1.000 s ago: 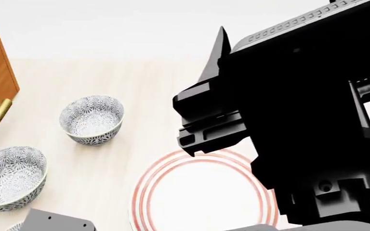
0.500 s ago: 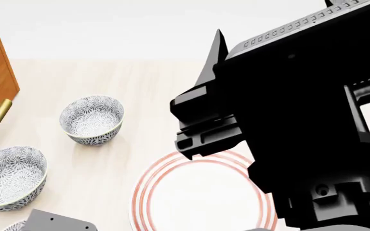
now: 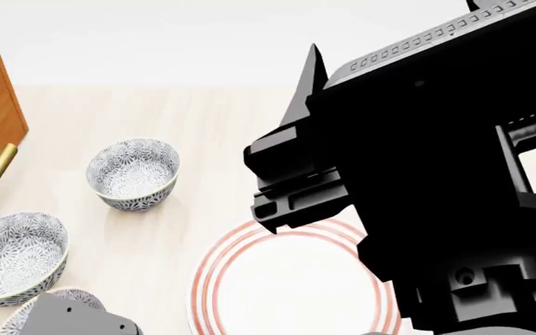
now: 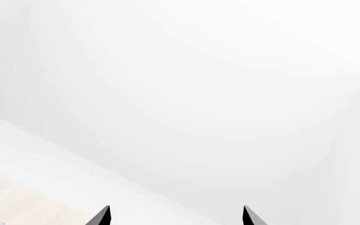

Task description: Put the bowl at the front on the plate.

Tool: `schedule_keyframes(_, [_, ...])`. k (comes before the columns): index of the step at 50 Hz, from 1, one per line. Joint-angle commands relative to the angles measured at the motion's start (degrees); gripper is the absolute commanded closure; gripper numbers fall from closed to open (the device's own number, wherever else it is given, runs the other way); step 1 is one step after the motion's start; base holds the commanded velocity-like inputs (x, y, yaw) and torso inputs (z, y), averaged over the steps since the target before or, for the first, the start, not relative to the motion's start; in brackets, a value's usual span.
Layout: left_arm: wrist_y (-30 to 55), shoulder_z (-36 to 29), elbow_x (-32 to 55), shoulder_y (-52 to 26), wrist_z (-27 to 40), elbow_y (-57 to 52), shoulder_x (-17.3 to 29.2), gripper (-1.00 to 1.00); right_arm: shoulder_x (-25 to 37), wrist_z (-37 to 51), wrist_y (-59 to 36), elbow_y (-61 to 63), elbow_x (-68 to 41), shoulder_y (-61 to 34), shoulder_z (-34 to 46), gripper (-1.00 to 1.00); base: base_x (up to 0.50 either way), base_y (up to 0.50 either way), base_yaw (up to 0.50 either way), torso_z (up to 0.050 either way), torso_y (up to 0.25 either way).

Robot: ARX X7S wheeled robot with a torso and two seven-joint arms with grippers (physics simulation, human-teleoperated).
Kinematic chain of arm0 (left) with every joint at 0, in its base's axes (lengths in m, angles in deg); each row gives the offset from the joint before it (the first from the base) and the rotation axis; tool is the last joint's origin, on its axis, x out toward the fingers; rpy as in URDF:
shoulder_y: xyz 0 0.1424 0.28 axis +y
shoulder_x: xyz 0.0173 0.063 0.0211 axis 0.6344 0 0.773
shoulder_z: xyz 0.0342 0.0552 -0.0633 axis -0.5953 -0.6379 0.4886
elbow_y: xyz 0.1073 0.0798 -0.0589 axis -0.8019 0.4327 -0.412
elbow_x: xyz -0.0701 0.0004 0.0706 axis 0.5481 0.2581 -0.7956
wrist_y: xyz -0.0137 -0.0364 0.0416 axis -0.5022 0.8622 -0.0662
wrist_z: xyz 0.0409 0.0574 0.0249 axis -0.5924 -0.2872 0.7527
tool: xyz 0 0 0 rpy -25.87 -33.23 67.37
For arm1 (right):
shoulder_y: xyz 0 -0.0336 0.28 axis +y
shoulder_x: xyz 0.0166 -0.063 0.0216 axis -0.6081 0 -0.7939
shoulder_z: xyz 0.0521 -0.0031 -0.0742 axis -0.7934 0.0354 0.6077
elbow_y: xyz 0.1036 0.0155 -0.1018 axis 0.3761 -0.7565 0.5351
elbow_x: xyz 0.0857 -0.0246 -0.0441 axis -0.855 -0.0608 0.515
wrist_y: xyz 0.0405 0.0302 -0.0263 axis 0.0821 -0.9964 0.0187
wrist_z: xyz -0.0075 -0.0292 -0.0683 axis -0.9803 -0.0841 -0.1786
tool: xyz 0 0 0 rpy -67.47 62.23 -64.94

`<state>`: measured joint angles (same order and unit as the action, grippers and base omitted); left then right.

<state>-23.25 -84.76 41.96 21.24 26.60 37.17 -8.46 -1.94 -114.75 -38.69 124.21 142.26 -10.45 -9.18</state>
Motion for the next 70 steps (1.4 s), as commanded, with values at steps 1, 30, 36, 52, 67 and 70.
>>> schedule_keyframes(1, [-1.68, 0.62, -0.4, -0.76, -2.59, -2.94, 0.99, 1.0, 0.01, 0.02, -0.28, 0.05, -0.15, 0.03, 0.18, -1.0, 0.0, 0.0, 0.0, 0.0, 0.0])
schedule_keyframes(30, [-3.66, -1.49, -8.57, -6.58, -8.61, -3.41, 2.13, 1.0, 0.01, 0.01, -0.15, 0.69, 0.37, 0.27, 0.05, -1.0, 0.0, 0.0, 0.0, 0.0, 0.0])
schedule_keyframes(36, [-2.59, -2.43, -8.52, -8.1, -9.31, -3.84, 2.21, 1.0, 0.0, 0.0, -0.09, 0.98, 0.48, 0.46, -0.05, -1.0, 0.0, 0.0, 0.0, 0.0, 0.0])
schedule_keyframes(52, [-1.01, -1.91, -6.22, -12.63, -8.15, -1.53, 0.19, 1.0, -0.01, 0.0, 0.15, 1.48, 0.73, 0.91, -0.45, -1.0, 0.0, 0.0, 0.0, 0.0, 0.0])
schedule_keyframes(67, [-1.15, -1.36, -5.35, -16.79, -9.1, 1.08, -1.8, 1.0, 0.0, 0.0, 0.21, 0.88, 0.27, 0.32, -0.16, -1.0, 0.0, 0.0, 0.0, 0.0, 0.0])
schedule_keyframes(70, [-1.2, -1.43, -5.44, -17.61, -9.38, 1.65, -2.23, 1.0, 0.02, 0.04, -0.02, 0.81, 0.29, 0.28, 0.14, -1.0, 0.0, 0.0, 0.0, 0.0, 0.0])
